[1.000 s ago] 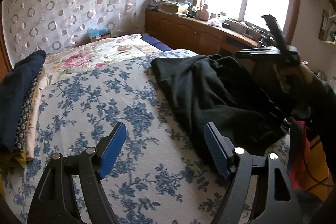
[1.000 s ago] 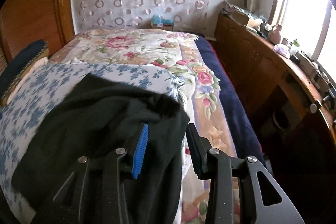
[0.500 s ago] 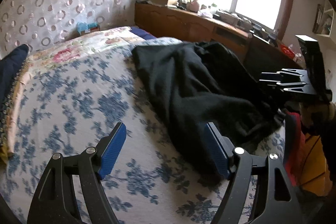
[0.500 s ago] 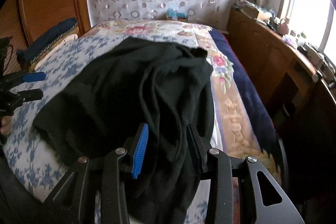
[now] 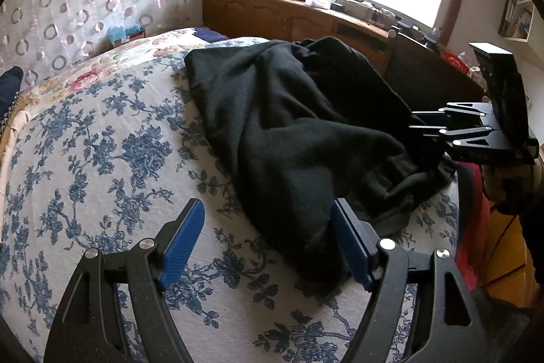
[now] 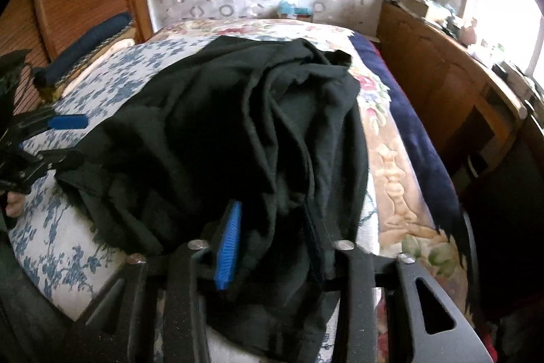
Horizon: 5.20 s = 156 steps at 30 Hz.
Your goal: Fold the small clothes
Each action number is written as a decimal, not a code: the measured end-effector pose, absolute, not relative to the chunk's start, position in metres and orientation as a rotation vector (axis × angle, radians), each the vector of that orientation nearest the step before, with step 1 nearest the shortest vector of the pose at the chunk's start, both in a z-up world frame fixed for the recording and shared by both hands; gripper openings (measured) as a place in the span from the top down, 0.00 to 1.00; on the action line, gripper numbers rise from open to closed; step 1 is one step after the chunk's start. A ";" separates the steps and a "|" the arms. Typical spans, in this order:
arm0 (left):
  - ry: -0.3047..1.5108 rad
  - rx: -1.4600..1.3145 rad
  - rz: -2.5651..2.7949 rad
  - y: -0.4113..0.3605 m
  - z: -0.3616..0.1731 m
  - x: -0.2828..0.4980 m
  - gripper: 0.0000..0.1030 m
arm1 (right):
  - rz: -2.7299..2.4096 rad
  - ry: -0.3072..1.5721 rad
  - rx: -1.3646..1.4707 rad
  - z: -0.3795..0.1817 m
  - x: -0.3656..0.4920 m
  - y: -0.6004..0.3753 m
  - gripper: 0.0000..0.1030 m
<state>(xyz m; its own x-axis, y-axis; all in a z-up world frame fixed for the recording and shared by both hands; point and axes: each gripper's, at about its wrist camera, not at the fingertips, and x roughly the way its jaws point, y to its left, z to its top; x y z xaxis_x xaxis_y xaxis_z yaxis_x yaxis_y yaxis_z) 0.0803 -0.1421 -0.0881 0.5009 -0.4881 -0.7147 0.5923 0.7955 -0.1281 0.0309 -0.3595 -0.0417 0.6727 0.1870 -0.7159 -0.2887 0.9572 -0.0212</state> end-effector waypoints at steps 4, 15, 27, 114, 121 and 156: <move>0.814 0.135 -0.659 -0.140 -0.087 0.080 0.25 | 0.276 0.783 -0.143 -0.031 0.023 -0.363 0.92; 0.800 0.111 -0.671 -0.137 -0.082 0.080 0.25 | 0.231 0.951 -0.202 -0.017 0.001 -0.377 0.93; 0.896 0.086 -0.724 -0.139 -0.095 0.083 0.53 | 0.187 0.863 -0.146 -0.035 -0.004 -0.380 0.94; 0.703 0.075 -0.684 -0.155 0.001 0.151 0.92 | 0.321 0.543 -0.320 0.016 0.075 -0.313 0.89; 0.730 0.093 -0.659 -0.159 -0.005 0.177 0.92 | 0.372 0.556 -0.306 0.005 0.106 -0.329 0.89; 0.929 0.207 -0.665 -0.191 -0.073 0.259 0.52 | 0.293 0.669 -0.172 0.021 0.235 -0.353 0.74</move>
